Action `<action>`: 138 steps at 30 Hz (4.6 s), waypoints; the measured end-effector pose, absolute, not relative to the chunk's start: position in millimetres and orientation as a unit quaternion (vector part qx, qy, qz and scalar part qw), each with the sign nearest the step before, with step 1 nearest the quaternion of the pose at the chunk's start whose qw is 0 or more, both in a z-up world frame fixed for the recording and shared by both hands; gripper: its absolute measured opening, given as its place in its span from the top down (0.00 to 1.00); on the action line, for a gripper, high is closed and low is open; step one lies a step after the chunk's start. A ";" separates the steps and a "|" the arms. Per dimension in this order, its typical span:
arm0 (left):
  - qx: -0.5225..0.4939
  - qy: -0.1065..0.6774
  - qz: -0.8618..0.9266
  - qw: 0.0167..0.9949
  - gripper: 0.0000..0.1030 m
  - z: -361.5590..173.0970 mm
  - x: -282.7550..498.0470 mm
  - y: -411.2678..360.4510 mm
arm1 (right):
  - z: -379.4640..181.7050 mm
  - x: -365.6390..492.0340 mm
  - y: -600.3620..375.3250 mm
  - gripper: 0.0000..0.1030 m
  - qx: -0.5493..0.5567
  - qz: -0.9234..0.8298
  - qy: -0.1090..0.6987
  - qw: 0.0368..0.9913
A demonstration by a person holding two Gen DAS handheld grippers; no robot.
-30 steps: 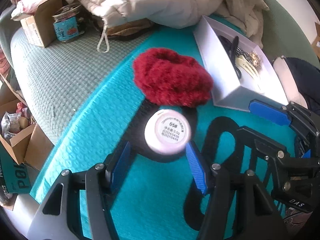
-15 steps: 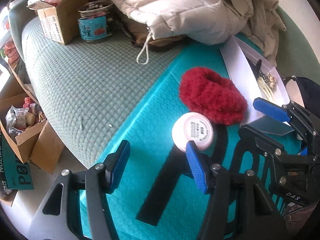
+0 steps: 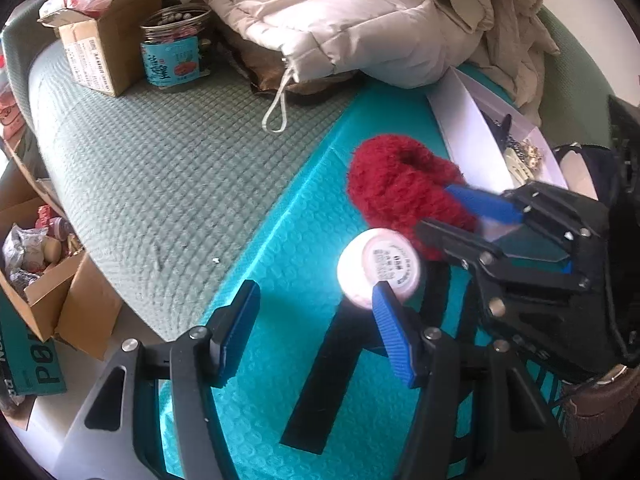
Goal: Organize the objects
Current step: 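Grasp the red scrunchie with the right tool while the left tool reaches the white jar, then grasp the white jar with the left tool while the right tool holds the scrunchie, then carry the jar and scrunchie in both tools over the white box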
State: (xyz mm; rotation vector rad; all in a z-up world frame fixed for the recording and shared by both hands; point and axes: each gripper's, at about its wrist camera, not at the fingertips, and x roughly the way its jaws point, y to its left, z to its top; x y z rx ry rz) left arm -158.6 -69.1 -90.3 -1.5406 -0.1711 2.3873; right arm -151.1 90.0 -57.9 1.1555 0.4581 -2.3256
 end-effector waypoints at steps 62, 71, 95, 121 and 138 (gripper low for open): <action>-0.510 0.056 0.824 0.242 0.52 -88.4 -49.2 28.8 | -43.0 -10.9 167.9 0.86 0.500 -0.834 0.091 0.213; -0.509 0.053 0.826 0.237 0.52 -87.5 -35.5 31.8 | -36.6 12.8 175.0 0.49 0.470 -0.850 0.090 0.221; -0.502 0.060 0.835 0.218 0.46 -94.2 -45.3 37.3 | -63.5 -9.7 185.6 0.27 0.451 -0.866 0.082 0.201; -0.504 0.060 0.840 0.190 0.52 -91.6 -38.1 33.0 | -63.2 -5.5 178.3 0.63 0.466 -0.861 0.052 0.197; -0.495 0.038 0.845 0.200 0.52 -53.7 -29.1 31.3 | -24.6 13.4 189.6 0.63 0.443 -0.875 0.041 0.192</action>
